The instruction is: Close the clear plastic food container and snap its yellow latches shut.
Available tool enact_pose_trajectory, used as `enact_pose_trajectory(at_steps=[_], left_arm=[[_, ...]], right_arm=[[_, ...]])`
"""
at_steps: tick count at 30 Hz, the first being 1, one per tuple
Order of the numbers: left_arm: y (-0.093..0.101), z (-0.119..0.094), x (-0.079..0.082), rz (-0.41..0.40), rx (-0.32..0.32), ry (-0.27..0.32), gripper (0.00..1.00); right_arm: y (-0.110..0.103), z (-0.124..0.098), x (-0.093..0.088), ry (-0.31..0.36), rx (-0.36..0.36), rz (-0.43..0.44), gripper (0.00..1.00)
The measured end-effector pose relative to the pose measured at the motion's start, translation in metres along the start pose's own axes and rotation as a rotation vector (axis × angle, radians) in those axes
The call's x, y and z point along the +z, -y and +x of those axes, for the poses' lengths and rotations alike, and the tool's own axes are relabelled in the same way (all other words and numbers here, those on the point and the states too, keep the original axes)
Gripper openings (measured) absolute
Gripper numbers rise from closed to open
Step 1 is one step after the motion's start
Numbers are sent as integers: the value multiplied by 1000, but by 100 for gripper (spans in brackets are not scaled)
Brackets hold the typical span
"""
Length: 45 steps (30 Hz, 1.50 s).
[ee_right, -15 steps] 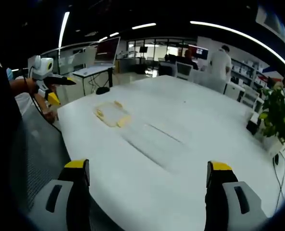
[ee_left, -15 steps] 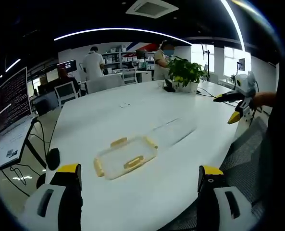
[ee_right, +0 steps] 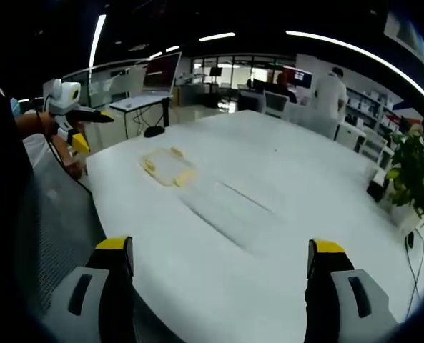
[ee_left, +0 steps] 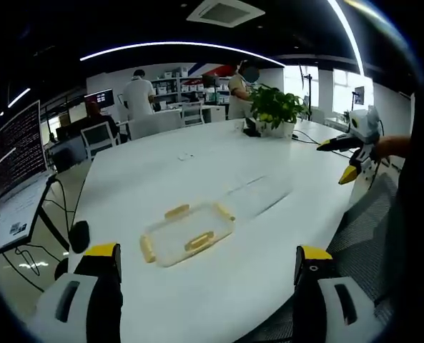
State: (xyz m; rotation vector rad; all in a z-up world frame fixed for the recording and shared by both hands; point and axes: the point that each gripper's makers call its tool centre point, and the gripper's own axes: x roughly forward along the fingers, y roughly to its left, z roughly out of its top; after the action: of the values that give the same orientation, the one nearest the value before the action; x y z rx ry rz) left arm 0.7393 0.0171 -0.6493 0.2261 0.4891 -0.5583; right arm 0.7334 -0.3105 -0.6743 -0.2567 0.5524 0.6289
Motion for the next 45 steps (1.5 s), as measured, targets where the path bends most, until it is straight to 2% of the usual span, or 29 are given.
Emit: enact_pose_trajectory(at_steps=[45], left_arm=[[1,-1,2,8,3,3,99]], right_arm=[[4,-1,0,2,-2,-1,99]])
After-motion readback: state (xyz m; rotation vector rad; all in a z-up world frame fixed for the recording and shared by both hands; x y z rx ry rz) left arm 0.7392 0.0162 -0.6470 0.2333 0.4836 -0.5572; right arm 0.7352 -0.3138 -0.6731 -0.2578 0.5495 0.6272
